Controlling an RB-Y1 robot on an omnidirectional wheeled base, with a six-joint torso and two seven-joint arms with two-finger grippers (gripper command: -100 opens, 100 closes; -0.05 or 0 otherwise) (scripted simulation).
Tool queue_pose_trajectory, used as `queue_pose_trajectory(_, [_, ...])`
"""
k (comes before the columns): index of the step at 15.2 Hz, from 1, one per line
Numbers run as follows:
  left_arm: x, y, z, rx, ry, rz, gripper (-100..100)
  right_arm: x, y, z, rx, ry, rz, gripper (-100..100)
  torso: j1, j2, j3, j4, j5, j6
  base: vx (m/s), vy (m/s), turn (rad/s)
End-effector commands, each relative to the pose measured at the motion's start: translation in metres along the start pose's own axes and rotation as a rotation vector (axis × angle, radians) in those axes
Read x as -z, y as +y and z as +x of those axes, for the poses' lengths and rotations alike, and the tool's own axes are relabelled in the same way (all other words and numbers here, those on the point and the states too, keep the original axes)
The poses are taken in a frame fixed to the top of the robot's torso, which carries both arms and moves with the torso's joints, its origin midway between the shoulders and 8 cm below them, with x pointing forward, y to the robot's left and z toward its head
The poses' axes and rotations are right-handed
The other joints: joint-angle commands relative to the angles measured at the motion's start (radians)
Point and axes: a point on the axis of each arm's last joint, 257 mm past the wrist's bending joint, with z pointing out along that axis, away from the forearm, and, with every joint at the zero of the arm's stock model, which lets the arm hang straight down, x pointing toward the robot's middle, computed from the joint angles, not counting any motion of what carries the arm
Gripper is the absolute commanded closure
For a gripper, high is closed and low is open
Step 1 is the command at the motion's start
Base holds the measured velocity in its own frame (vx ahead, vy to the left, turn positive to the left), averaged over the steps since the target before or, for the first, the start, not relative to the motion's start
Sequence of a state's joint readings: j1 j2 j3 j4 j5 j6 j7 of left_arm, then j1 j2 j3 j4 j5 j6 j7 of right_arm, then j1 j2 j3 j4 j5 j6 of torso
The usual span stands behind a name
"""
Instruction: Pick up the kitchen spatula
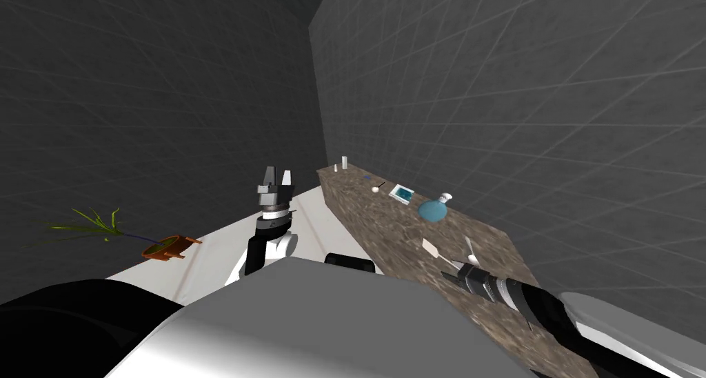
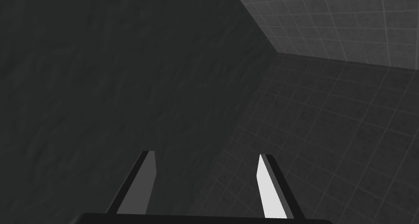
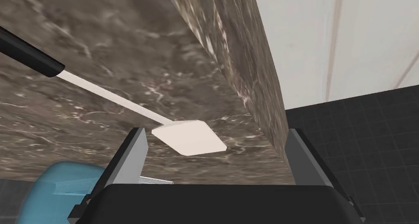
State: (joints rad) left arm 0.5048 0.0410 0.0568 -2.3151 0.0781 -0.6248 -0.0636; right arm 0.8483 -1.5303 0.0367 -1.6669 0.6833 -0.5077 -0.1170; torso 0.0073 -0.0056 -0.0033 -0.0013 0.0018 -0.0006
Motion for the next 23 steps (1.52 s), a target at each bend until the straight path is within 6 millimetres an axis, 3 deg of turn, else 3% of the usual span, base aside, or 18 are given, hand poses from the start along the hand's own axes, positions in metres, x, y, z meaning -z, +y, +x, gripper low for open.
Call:
queue_pose_trajectory(1, [0.0, 0.0, 0.0, 0.0, 0.0, 0.0, 0, 0.009, -0.01, 0.025, 0.048, 0.092, 0.009, -100, 0.0, 0.0, 0.0, 0.0, 0.0, 0.0, 0.103, 0.088, 0.166])
queue_pose_trajectory(4, [0.0, 0.0, 0.0, 0.0, 0.0, 0.0, 0, 0.017, -0.017, 0.041, 0.083, 0.157, 0.013, -100, -0.001, 0.001, 0.001, 0.0, 0.0, 0.0, 0.078, 0.061, 0.142])
queue_pose_trajectory(6, [0.0, 0.0, 0.0, 0.0, 0.0, 0.0, 0, 0.034, -0.027, 0.074, 0.131, 0.272, 0.015, -100, -0.002, 0.002, 0.001, 0.0, 0.0, 0.0, 0.083, 0.057, 0.178])
queue_pose_trajectory(9, [0.0, 0.0, 0.0, 0.0, 0.0, 0.0, 0, 0.043, -0.033, 0.089, 0.159, 0.331, 0.014, -100, -0.001, 0.001, 0.001, 0.0, 0.0, 0.0, 0.084, 0.055, 0.139])
queue_pose_trajectory(11, [0.0, 0.0, 0.0, 0.0, 0.0, 0.0, 0, 0.06, -0.039, 0.117, 0.194, 0.43, 0.006, -100, -0.002, 0.003, 0.002, 0.001, 0.0, 0.0, 0.068, 0.051, 0.146])
queue_pose_trajectory(14, [0.0, 0.0, 0.0, 0.0, 0.0, 0.0, 0, 0.06, -0.039, 0.117, 0.194, 0.43, 0.006, -100, -0.002, 0.004, 0.002, 0.001, -0.001, 0.001, 0.047, 0.026, 0.045])
queue_pose_trajectory(17, [0.0, 0.0, 0.0, 0.0, 0.0, 0.0, 0, 0.083, -0.042, 0.151, 0.227, 0.543, -0.01, -100, -0.004, 0.006, 0.004, 0.001, -0.001, 0.0, 0.039, 0.024, 0.126])
queue_pose_trajectory(20, [0.0, 0.0, 0.0, 0.0, 0.0, 0.0, 0, 0.096, -0.042, 0.169, 0.239, 0.602, -0.022, -100, -0.003, 0.005, 0.003, 0.001, -0.001, 0.001, 0.056, 0.023, 0.086])
queue_pose_trajectory(21, [0.0, 0.0, 0.0, 0.0, 0.0, 0.0, 0, 0.09, -0.042, 0.159, 0.234, 0.573, -0.017, -100, -0.003, 0.005, 0.003, 0.001, -0.001, 0.001, 0.034, 0.009, 0.027])
queue_pose_trajectory(22, [0.0, 0.0, 0.0, 0.0, 0.0, 0.0, 0, 0.091, -0.035, 0.177, 0.219, 0.578, -0.014, -100, -0.004, 0.006, 0.003, 0.001, -0.001, 0.001, 0.028, 0.0, 0.092])
queue_pose_trajectory(23, [0.0, 0.0, 0.0, 0.0, 0.0, 0.0, 0, 0.091, -0.033, 0.182, 0.214, 0.577, -0.013, -100, -0.005, 0.007, 0.004, 0.002, -0.001, 0.001, 0.035, -0.009, 0.14])
